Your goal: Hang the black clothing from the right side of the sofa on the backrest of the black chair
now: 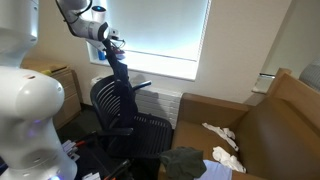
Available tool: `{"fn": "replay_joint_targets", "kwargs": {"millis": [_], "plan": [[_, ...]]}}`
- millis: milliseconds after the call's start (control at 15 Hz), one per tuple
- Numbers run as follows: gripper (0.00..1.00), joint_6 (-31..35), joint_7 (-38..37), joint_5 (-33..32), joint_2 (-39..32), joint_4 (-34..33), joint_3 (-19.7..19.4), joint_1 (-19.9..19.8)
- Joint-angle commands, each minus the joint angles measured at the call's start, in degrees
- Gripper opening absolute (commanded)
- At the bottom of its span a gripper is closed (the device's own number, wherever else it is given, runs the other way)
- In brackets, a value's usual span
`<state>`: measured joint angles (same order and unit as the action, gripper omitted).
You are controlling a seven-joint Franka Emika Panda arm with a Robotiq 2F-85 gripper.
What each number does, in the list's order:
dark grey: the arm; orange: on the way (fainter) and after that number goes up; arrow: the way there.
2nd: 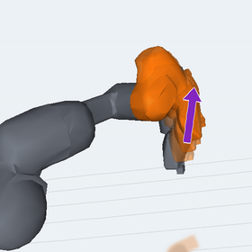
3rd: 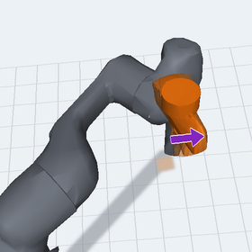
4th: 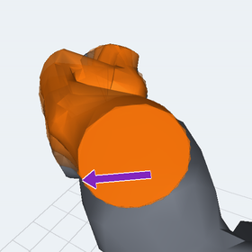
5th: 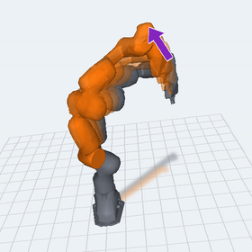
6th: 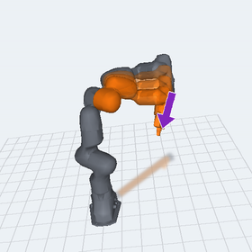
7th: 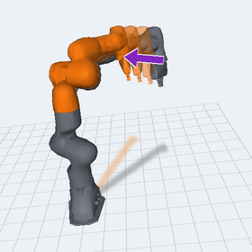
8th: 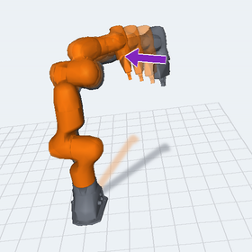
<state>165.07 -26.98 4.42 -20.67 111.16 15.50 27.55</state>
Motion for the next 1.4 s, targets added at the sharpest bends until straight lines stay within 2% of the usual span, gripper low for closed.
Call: {"fn": "replay_joint_targets", "kwargs": {"millis": [0,133,333,400,467,533,600,733,933,1000,1133,1200,1267,1333], "plan": [[0.02,-1.19,-13.19,-7.32,11.53,7.20,-5.87,8.47],[0.02,-3.08,-23.55,-16.30,16.18,8.16,-9.12,13.51],[0.02,-11.34,-37.32,-26.37,23.78,10.19,-7.87,16.65],[0.08,-7.38,-31.38,-22.48,17.59,6.36,-7.61,14.93],[0.08,-9.96,-34.65,-24.48,19.84,6.97,-3.51,12.04],[0.08,-11.19,-35.88,-24.81,21.64,7.78,-3.07,12.31],[0.02,-11.65,-36.12,-24.70,22.75,8.52,-2.85,12.25],[0.02,1.21,-33.53,-18.42,22.17,12.85,-2.85,9.37],[0.02,13.94,-24.21,-2.42,17.85,15.52,-0.46,6.45],[0.02,18.42,-21.51,2.97,15.00,15.73,-1.97,8.88],[0.02,26.86,-16.79,13.27,8.57,15.29,6.48,4.04],[0.02,28.41,-16.42,15.69,5.37,13.27,11.59,1.13],[0.02,29.68,-21.04,11.36,1.76,11.21,15.49,-2.03],[0.06,30.57,-25.24,5.89,-1.27,10.53,19.99,-6.32]]}}
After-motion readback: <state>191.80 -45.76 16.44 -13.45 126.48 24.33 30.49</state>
